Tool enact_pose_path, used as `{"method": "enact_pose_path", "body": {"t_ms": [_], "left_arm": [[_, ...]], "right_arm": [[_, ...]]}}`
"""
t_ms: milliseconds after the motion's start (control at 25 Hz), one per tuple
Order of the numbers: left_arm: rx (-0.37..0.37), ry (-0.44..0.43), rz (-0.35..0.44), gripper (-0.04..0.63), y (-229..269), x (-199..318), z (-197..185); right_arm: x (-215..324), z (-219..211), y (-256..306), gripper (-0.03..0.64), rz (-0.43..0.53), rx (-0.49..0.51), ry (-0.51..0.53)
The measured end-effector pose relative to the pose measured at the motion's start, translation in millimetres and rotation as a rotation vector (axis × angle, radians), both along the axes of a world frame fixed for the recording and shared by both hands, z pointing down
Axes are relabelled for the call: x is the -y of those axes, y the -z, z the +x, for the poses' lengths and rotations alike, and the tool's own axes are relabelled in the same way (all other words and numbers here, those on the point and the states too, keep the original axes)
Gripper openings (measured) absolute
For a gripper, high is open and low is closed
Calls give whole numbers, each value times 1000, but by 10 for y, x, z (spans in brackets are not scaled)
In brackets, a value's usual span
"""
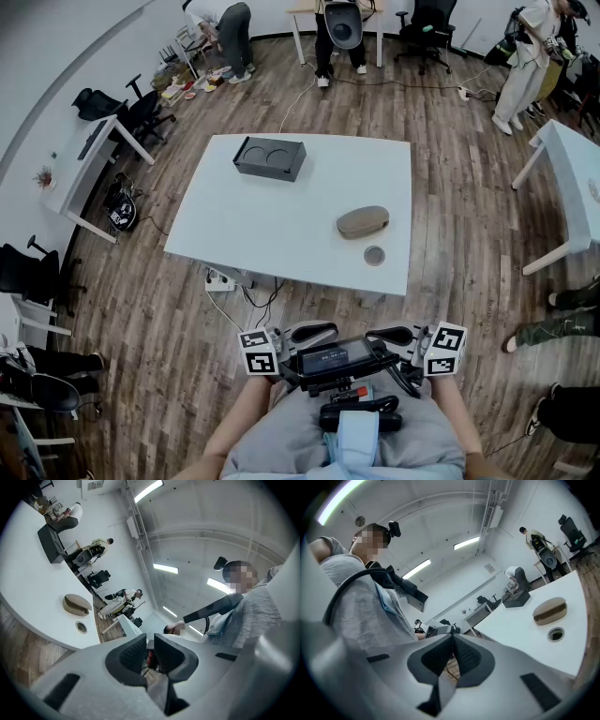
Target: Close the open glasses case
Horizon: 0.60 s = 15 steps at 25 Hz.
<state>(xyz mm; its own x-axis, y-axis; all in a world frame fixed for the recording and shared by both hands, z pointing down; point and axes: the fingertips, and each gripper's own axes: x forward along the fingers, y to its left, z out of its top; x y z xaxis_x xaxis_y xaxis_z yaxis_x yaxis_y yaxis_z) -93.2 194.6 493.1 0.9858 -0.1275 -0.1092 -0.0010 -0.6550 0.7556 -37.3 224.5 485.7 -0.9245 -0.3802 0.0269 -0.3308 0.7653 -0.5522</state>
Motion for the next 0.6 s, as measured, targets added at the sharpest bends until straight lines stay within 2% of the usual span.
{"method": "enact_pose_path", "body": {"t_ms": [320,600], "left_arm": [[-18,14,-11,56,-7,18,-65],[-28,22,-20,56,-3,5,-109]], "right_arm": [[-1,-52,-24,36,-6,1,7],[28,-9,9,38,-22,56,-22]]}}
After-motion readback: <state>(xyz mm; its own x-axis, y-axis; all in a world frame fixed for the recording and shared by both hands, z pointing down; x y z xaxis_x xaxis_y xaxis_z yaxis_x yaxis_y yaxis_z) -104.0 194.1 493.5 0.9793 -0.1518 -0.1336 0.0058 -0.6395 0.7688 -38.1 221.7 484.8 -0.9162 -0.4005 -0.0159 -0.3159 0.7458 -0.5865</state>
